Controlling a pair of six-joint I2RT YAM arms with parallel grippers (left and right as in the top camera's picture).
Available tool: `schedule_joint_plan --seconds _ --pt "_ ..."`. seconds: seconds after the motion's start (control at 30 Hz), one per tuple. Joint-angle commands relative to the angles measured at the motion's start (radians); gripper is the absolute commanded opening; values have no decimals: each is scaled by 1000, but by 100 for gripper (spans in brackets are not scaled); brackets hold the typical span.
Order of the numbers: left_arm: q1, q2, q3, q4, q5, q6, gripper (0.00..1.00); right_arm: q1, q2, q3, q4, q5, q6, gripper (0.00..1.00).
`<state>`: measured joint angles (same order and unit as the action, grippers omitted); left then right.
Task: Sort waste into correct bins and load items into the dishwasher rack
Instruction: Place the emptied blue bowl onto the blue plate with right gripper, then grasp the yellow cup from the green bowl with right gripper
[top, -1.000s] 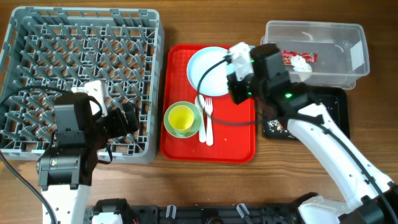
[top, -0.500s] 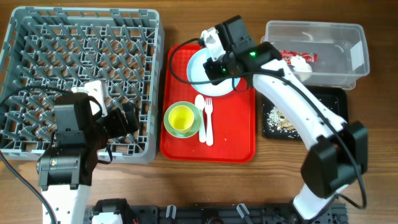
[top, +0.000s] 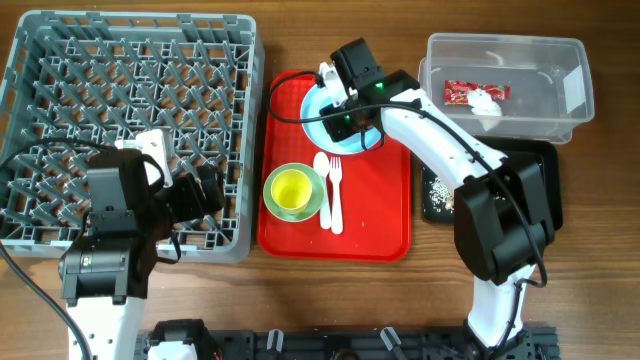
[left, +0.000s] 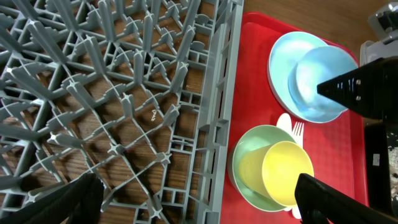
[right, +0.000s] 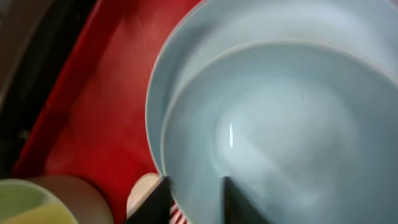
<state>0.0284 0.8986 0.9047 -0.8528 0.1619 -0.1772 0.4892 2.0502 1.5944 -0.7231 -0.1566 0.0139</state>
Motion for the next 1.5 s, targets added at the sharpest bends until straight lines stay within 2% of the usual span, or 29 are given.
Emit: schedule_joint_plan --seconds 0.0,0.13,0.23,0.37,0.47,0.63,0.87,1.07,1.27,1.47 --pt "-4 -2 16 3 12 9 100 0 -76 50 -62 -9 16 38" --pt "-4 -2 16 2 12 9 100 1 -244 66 -129 -38 43 57" --pt "-4 -2 16 3 12 9 100 3 -317 65 -190 -134 75 61" --pt "-4 -2 16 3 12 9 100 51 -311 30 -257 -193 150 59" --pt "-4 -2 16 3 12 9 100 114 -276 -37 -247 -173 191 56" --pt "-4 -2 16 3 12 9 100 165 -222 -137 -186 -148 322 41" --pt "-4 -2 16 3 12 9 100 186 -128 -181 -127 -148 362 32" --pt "-4 -2 16 3 12 9 100 187 -93 -181 -119 -156 383 4" --pt "-4 -2 16 3 12 9 100 175 -124 -126 -155 -150 378 4" --pt "-4 -2 16 3 12 9 100 31 -322 -89 -183 -148 388 4"
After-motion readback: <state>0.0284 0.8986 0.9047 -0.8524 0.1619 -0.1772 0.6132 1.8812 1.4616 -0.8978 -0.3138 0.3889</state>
